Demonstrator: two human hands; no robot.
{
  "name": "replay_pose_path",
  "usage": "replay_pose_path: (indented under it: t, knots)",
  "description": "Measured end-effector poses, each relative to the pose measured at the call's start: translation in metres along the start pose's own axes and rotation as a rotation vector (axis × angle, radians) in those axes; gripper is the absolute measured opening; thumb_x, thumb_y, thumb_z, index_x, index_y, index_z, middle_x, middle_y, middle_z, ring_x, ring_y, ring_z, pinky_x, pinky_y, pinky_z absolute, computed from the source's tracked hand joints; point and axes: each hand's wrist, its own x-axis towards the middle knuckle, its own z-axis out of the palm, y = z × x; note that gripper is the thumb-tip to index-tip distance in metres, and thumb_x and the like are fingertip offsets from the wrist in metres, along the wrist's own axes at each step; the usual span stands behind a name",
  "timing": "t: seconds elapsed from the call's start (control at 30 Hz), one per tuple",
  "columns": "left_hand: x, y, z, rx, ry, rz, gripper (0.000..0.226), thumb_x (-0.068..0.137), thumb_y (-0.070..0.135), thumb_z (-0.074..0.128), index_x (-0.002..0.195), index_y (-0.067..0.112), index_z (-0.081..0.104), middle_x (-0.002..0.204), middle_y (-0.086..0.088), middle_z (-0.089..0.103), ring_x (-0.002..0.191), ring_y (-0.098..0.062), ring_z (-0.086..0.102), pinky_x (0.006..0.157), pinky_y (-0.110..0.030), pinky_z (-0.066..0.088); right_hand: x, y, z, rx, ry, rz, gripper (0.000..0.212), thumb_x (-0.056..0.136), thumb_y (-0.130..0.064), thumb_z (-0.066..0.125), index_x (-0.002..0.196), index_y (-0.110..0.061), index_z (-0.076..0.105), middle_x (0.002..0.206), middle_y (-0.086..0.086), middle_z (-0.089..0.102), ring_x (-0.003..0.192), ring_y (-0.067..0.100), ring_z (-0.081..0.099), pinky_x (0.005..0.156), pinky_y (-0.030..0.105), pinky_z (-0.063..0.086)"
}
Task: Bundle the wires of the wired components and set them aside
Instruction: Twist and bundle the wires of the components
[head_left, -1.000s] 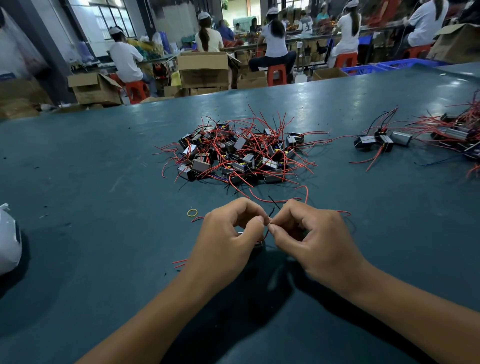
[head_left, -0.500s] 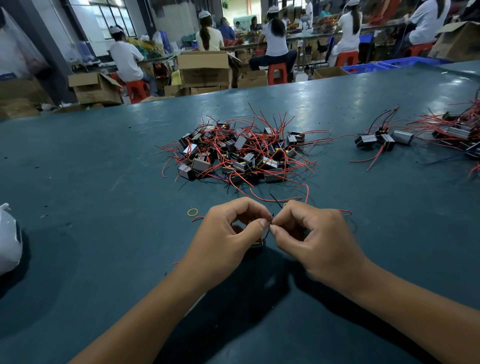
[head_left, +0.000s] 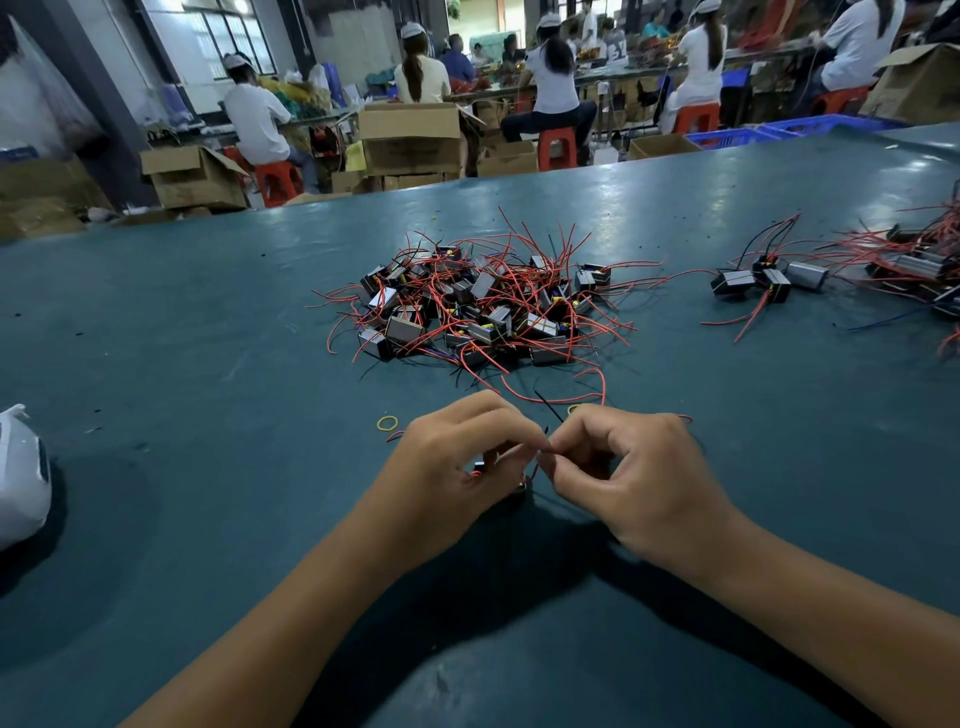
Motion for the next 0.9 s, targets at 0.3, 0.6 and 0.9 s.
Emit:
replay_pose_path:
  t: [0.3, 0.6, 0.9]
  knots:
    - [0.001, 0.006, -0.007, -0.358, -0.025, -0.304, 0.007, 0.092, 0.022, 0.064, 0.087, 0.017, 0.067, 0.077, 0.005, 0.063, 0.066, -0.012, 0.059, 0.056, -0.026, 0.048, -0.002, -0.003, -0.001, -0.173, 0.004, -0.154, 0.007, 0.08, -0.02, 0.068, 0.073, -0.021, 0.065, 0.062, -0.012, 0.06, 0.057, 0.007, 0.055, 0.057, 0.028, 0.046]
    - [0.0, 0.011, -0.011, -0.64, -0.263, -0.639, 0.016, 0.093, 0.02, 0.068, 0.08, 0.011, 0.065, 0.06, -0.006, 0.057, 0.049, -0.016, 0.041, 0.041, -0.02, 0.03, 0.0, 0.001, -0.003, -0.297, -0.04, -0.291, 0.009, 0.084, -0.02, 0.068, 0.076, -0.015, 0.067, 0.065, -0.006, 0.058, 0.059, 0.015, 0.053, 0.057, 0.037, 0.048]
    - [0.0, 0.011, -0.013, -0.6, -0.258, -0.611, 0.01, 0.091, 0.009, 0.069, 0.084, 0.01, 0.062, 0.068, -0.004, 0.061, 0.056, -0.013, 0.049, 0.04, -0.023, 0.039, 0.0, 0.001, -0.003, -0.277, -0.029, -0.275, 0.012, 0.083, -0.019, 0.07, 0.073, -0.013, 0.065, 0.065, -0.005, 0.059, 0.059, 0.015, 0.053, 0.057, 0.038, 0.047]
